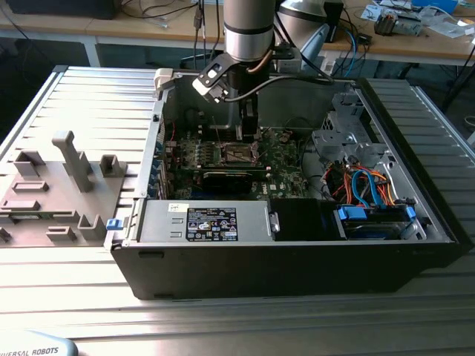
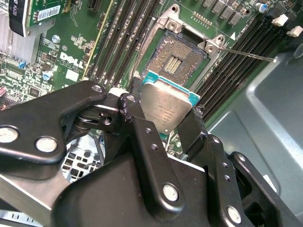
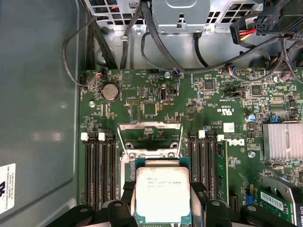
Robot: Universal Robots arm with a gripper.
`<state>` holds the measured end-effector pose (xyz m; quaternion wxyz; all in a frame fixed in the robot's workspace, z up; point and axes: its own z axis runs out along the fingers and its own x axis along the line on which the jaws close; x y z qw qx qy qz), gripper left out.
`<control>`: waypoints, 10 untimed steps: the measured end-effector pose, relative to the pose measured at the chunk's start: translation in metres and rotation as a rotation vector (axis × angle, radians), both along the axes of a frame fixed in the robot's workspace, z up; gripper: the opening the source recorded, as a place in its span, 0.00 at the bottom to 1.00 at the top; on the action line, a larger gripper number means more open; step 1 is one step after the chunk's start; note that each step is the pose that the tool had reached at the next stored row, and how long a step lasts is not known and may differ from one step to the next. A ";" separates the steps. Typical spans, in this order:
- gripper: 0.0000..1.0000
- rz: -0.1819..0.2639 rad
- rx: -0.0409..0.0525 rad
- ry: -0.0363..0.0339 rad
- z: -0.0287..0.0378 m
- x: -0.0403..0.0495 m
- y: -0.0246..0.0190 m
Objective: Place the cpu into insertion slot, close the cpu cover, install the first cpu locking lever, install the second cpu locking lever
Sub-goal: 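Place the cpu into insertion slot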
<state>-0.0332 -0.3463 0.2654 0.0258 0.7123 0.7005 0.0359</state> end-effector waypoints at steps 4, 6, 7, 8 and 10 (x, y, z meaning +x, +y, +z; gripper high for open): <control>0.54 0.000 0.0000 0.0000 -0.0015 0.0000 0.0000; 0.54 0.000 0.0000 0.0000 -0.0019 0.0000 0.0000; 0.54 0.000 -0.0001 0.0000 -0.0020 0.0000 0.0000; 0.54 0.000 0.0000 0.0000 -0.0022 0.0000 0.0000; 0.54 0.000 0.0000 0.0000 -0.0025 0.0000 0.0000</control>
